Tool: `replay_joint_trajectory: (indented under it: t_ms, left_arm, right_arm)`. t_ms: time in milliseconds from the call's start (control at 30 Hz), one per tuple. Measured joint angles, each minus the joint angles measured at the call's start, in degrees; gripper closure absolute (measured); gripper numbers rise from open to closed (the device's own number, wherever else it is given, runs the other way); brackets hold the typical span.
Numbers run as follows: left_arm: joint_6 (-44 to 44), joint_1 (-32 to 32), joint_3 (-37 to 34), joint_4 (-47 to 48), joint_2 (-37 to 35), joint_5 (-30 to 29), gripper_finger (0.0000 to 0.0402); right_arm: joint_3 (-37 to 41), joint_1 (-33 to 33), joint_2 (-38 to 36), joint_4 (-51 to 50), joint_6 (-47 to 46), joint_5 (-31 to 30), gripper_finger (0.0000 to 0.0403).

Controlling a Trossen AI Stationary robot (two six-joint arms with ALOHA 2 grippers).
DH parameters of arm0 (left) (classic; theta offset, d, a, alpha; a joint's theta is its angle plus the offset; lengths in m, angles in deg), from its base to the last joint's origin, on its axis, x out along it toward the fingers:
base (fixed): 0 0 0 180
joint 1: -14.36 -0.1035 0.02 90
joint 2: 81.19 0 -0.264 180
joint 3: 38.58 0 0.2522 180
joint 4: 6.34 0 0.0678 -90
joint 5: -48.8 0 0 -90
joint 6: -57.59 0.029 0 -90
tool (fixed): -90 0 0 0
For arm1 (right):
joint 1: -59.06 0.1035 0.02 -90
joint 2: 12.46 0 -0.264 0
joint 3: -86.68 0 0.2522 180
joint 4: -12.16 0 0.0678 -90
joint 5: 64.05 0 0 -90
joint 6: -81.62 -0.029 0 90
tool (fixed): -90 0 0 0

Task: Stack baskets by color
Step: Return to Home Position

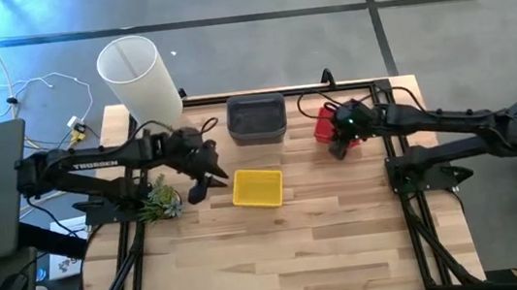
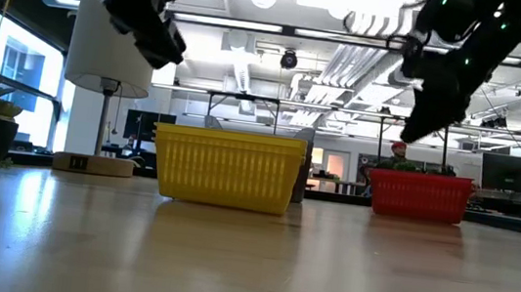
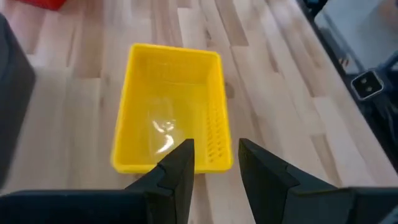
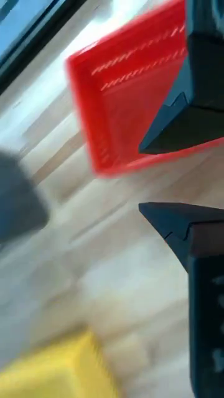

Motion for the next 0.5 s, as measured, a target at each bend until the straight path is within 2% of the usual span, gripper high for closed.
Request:
replay_joint_trajectory:
  t_ms: [267, 367, 500]
  left_arm:
    - [-9.0, 1.9, -13.0, -18.5, -8.3, -1.5, 0.0291]
    - [-10.2, 2.9, -16.5, -22.9, -11.8, -1.5, 0.0291]
    - [-11.6, 4.2, -19.5, -23.8, -17.3, -1.5, 0.0291]
  right_arm:
    - [0.0, 10.8, -3.9, 12.5, -0.2, 0.0, 0.0277]
    - [0.0, 14.5, -3.7, 18.0, 3.5, -0.2, 0.0277]
    - [0.0, 19.0, -3.4, 22.9, 5.7, -0.1, 0.0277]
